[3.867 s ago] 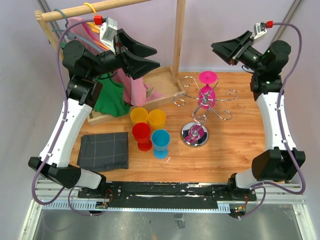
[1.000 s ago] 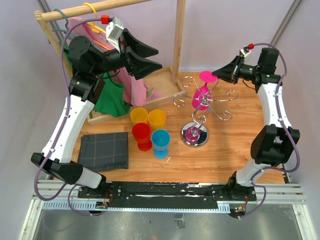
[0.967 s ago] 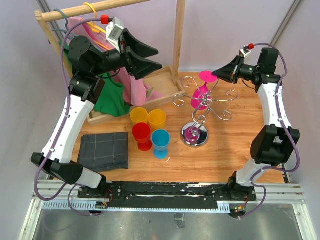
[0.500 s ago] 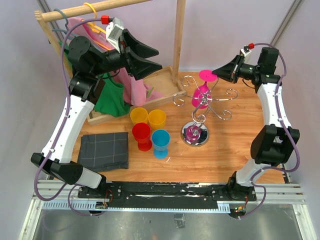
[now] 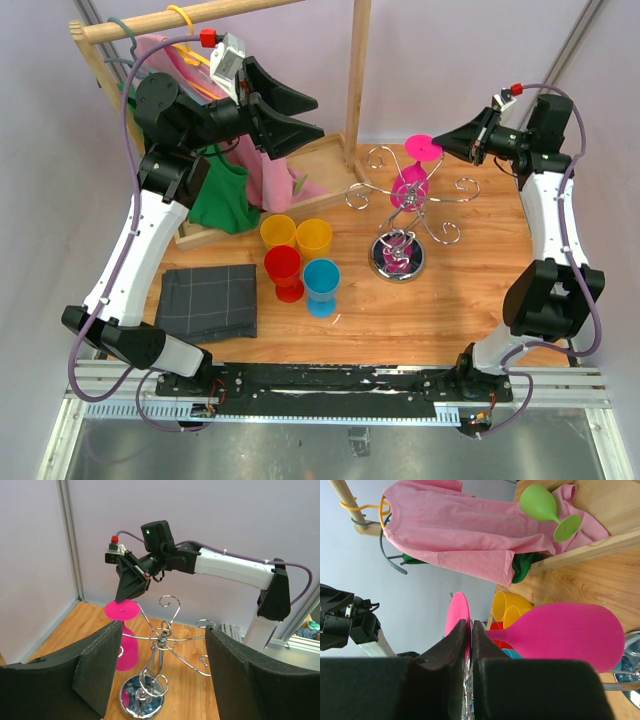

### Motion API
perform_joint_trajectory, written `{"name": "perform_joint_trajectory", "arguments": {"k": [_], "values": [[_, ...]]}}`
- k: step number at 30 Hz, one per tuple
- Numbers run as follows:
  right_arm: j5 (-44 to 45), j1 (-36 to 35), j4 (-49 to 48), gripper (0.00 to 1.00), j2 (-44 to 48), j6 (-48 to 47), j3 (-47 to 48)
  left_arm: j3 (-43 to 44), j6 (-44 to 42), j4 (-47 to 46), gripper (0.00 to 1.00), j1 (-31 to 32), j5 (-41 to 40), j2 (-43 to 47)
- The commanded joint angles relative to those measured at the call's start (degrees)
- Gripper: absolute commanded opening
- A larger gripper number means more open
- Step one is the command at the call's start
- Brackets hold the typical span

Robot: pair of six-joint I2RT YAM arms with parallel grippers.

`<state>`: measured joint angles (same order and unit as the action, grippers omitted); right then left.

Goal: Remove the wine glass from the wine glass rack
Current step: Pick up the wine glass from the wine rack.

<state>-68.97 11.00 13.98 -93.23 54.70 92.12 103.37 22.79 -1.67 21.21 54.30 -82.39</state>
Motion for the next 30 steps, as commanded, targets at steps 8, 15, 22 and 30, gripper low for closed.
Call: {"name": "perform_joint_trajectory", "arguments": {"k": [8,15,22,30], "values": [[-0.9,0.8,-0.7,0.07,3.2,-2.2,-3.4,-0.4,0.6,-1.4,0.72,0.7,0.7,1.3],[-0.6,0.8,-0.7,0.18,2.9,-2.9,-5.4,-0.4,0.6,-1.2,0.72,0.7,0.8,1.4],[-0.6,0.8,-0.8,0.25,1.9,-2.9,-4.3,-0.3,0.4,-1.2,0.72,0.7,0.7,1.4],[-0.3,0.8,-0.8,0.49,1.3,-2.9,-3.4,-0.3,0.3,-1.2,0.72,0.7,0.9,1.3]]}}
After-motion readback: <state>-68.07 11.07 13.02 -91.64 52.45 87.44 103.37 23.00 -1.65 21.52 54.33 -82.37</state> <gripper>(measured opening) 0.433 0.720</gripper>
